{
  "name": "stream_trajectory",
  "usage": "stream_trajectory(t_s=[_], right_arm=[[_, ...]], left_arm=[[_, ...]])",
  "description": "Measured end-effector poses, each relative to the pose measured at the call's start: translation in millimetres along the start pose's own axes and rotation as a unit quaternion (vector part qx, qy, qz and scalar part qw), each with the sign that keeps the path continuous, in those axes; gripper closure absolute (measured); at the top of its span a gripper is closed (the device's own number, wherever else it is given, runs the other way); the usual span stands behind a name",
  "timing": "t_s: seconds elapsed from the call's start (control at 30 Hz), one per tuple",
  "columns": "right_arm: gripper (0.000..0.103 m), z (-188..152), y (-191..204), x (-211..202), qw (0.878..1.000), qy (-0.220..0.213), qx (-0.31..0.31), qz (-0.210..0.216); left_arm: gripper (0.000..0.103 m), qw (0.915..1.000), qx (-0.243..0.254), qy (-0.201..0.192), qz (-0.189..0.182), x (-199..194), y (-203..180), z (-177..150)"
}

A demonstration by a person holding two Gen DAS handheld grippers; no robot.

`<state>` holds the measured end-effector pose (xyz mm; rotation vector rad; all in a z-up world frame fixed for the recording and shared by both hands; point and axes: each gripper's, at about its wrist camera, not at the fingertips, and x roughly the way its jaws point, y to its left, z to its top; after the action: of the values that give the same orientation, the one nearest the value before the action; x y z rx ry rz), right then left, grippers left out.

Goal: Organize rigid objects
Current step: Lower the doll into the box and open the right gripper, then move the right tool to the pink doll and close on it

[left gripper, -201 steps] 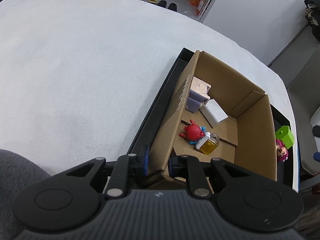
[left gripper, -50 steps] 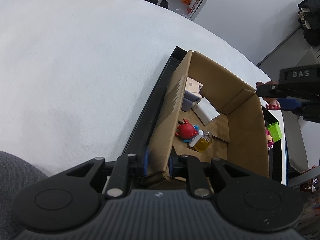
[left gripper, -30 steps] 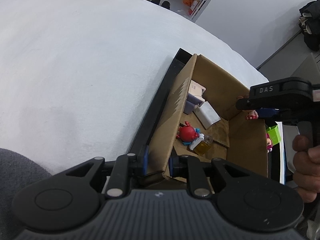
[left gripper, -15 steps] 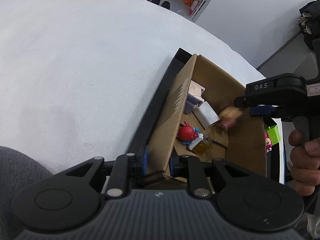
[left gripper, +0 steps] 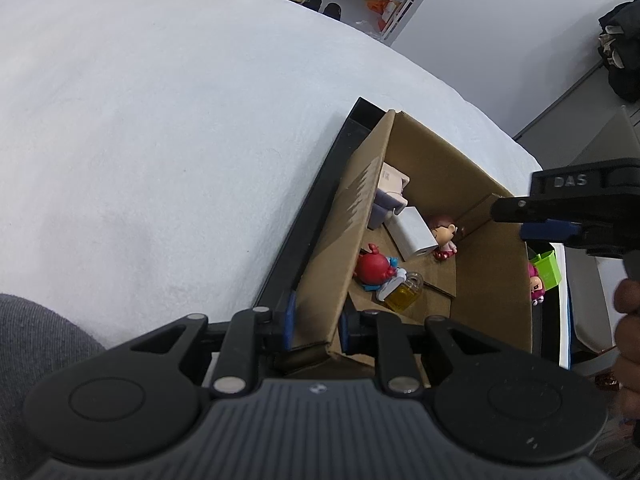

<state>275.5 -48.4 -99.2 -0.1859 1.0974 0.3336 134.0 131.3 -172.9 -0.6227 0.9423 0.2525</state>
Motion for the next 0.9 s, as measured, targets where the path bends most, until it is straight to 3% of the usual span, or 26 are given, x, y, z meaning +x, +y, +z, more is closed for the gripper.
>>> stream_trajectory(t_s=[0.4,0.57,0.9], right_arm=[[0.058,-6.7,-31.2,-24.2,1.000,-0.003,0.015,0.021],[0.048,-9.3,-49.4,-31.8,0.999,-0.014,0.026,0.023],[0.036,-14.1,-93.4,-37.9,0.998,-0.027,0.054,0.026]], left_arm=[[0.084,0.9999,-0.005,-0.004,0.012,0.4,-4.1,-1.5],[0.084,0.9998,-0.010,-0.006,0.017,0.8,-5.3,-1.8],[0.085,0.9993,-0.015,-0.012,0.032,1.6,-10.0,-3.5]])
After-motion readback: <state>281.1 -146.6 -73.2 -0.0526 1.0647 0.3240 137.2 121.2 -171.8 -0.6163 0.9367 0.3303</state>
